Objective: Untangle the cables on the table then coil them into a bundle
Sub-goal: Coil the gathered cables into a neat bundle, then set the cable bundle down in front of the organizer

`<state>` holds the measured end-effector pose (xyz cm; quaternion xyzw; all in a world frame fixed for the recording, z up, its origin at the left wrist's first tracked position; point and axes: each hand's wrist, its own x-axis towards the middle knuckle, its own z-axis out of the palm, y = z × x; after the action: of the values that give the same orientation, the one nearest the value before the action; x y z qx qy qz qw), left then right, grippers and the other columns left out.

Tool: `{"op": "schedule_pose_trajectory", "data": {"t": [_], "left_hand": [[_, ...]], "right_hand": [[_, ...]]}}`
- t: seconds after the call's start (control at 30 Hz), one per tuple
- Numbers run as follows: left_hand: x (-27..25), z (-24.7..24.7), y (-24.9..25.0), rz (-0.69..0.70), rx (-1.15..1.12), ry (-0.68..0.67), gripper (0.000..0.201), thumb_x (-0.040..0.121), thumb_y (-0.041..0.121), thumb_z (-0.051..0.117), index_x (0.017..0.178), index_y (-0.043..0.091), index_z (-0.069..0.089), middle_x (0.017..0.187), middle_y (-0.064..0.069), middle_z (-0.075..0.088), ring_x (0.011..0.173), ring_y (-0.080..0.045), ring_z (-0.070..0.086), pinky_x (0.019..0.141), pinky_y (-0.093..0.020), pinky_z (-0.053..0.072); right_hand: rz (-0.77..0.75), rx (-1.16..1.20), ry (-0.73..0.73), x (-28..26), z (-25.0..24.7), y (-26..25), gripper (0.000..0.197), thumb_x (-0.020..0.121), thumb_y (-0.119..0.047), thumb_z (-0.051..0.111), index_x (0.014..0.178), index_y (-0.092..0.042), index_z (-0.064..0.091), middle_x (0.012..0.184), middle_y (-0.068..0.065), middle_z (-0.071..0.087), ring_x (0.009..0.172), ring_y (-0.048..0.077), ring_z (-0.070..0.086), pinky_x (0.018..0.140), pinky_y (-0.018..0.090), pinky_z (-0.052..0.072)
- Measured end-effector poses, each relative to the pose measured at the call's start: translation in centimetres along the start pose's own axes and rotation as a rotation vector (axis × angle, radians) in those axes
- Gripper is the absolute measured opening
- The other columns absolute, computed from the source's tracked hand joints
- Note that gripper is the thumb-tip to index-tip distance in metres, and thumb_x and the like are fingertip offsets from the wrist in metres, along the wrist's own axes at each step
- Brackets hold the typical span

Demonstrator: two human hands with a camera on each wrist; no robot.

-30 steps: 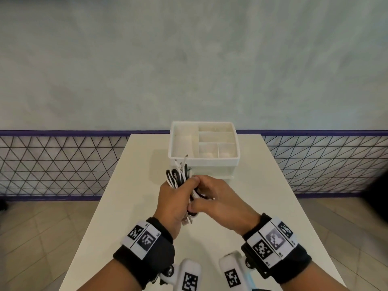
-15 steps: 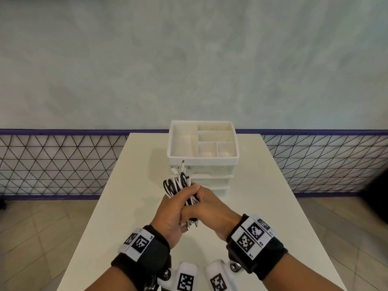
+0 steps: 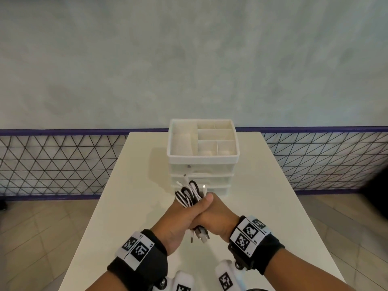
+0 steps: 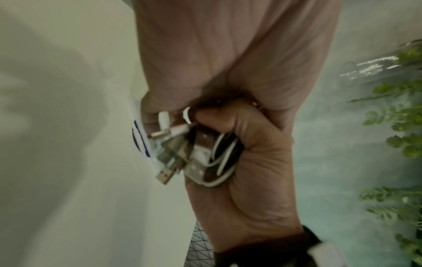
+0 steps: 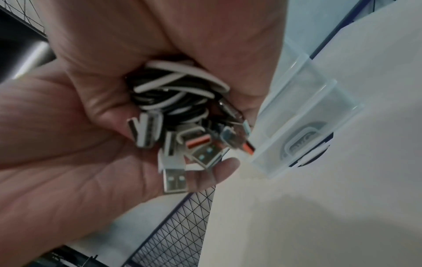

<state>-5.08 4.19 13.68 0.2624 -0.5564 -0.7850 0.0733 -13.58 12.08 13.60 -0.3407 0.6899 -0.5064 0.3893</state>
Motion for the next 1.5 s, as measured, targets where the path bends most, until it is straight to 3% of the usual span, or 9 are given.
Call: {"op": "schedule_pose_trajectory", "data": {"t": [0.2, 0.43, 0.6, 0.8, 0.93, 1.07, 1.13, 1.27, 1.5], "left_hand": [[0.7, -0.2, 0.0, 0.102, -0.34, 0.202, 0.096, 0.056, 0.006, 0.086, 0.136, 0.039, 0.044, 0.118, -0.015, 0.072, 0.108, -0.03, 0.07, 0.077, -0.038, 0.059], [1.6, -0.6, -0.5, 0.067, -0.343, 0.298, 0.052, 0.077, -0.008, 0.072, 0.118, 0.021, 0.059, 0.117, -0.03, 0.067, 0.087, -0.031, 0.07, 0.067, -0.036, 0.058], [3.3, -0.7, -0.8, 0.068, -0.263, 0.448, 0.038, 0.066, 0.005, 0.072, 0.101, 0.007, 0.059, 0.087, -0.016, 0.065, 0.074, -0.029, 0.065, 0.065, -0.036, 0.055], [4.9, -1.2, -0.9, -0.02, -0.154, 0.39, 0.032, 0.059, 0.013, 0.072, 0.088, 0.001, 0.063, 0.077, -0.016, 0.061, 0.067, -0.026, 0.062, 0.056, -0.031, 0.049], [5.7, -1.5, -1.2, -0.03, -0.084, 0.357, 0.007, 0.07, 0.009, 0.071, 0.074, 0.005, 0.067, 0.073, -0.014, 0.061, 0.071, -0.024, 0.059, 0.066, -0.035, 0.047], [7.6, -3.1, -1.3, -0.156, -0.253, 0.217, 0.023, 0.09, 0.026, 0.067, 0.104, 0.008, 0.065, 0.093, -0.012, 0.063, 0.085, -0.024, 0.061, 0.081, -0.039, 0.051], [9.2, -4.4, -2.0, -0.252, -0.3, 0.255, 0.029, 0.092, 0.038, 0.065, 0.111, 0.017, 0.062, 0.102, -0.01, 0.064, 0.098, -0.027, 0.062, 0.091, -0.046, 0.051], [12.4, -3.6, -4.2, -0.439, -0.32, 0.212, 0.009, 0.091, 0.017, 0.065, 0.094, 0.01, 0.061, 0.094, -0.011, 0.063, 0.087, -0.026, 0.063, 0.076, -0.04, 0.047], [15.3, -1.0, -6.1, -0.422, -0.646, 0.177, 0.027, 0.08, 0.028, 0.079, 0.099, 0.016, 0.064, 0.095, -0.007, 0.064, 0.083, -0.022, 0.062, 0.076, -0.038, 0.046]], "right_hand": [[0.06, 0.04, -0.112, 0.3, -1.0, -0.8, 0.026, 0.062, 0.018, 0.056, 0.078, -0.001, 0.062, 0.065, 0.014, 0.058, 0.06, 0.027, 0.057, 0.052, 0.028, 0.046], [0.105, -0.093, -0.242, 0.7, -0.7, -0.7, 0.02, 0.067, 0.012, 0.058, 0.08, -0.003, 0.061, 0.065, 0.01, 0.057, 0.06, 0.023, 0.058, 0.058, 0.033, 0.047], [0.036, -0.305, -0.019, 1.6, 0.2, 0.5, 0.031, 0.064, -0.009, 0.069, 0.094, -0.014, 0.064, 0.077, 0.001, 0.07, 0.061, 0.015, 0.067, 0.049, 0.027, 0.052], [0.116, -0.335, -0.049, 3.3, -1.0, 0.7, 0.03, 0.065, -0.008, 0.071, 0.094, -0.017, 0.07, 0.078, 0.004, 0.072, 0.066, 0.019, 0.068, 0.065, 0.039, 0.059], [0.135, -0.508, -0.044, 3.7, -1.9, 1.7, 0.037, 0.071, -0.012, 0.067, 0.105, -0.021, 0.061, 0.086, 0.001, 0.07, 0.066, 0.019, 0.069, 0.049, 0.029, 0.055], [0.185, -0.741, 0.055, 4.0, -4.1, 3.7, 0.038, 0.07, -0.03, 0.062, 0.106, -0.027, 0.05, 0.097, 0.002, 0.068, 0.083, 0.028, 0.068, 0.067, 0.035, 0.059], [0.257, -0.7, 0.113, 4.2, -6.3, 4.7, 0.037, 0.068, -0.032, 0.061, 0.103, -0.027, 0.05, 0.094, 0.002, 0.067, 0.078, 0.028, 0.068, 0.059, 0.033, 0.057], [0.319, -0.691, 0.177, 4.5, -9.5, 6.3, 0.032, 0.069, -0.029, 0.061, 0.099, -0.026, 0.049, 0.086, 0.001, 0.066, 0.065, 0.024, 0.068, 0.039, 0.027, 0.048], [0.293, -0.638, 0.168, 3.9, -10.8, 6.6, 0.027, 0.073, -0.018, 0.064, 0.097, -0.02, 0.051, 0.081, 0.001, 0.066, 0.054, 0.019, 0.063, 0.034, 0.019, 0.043]]}}
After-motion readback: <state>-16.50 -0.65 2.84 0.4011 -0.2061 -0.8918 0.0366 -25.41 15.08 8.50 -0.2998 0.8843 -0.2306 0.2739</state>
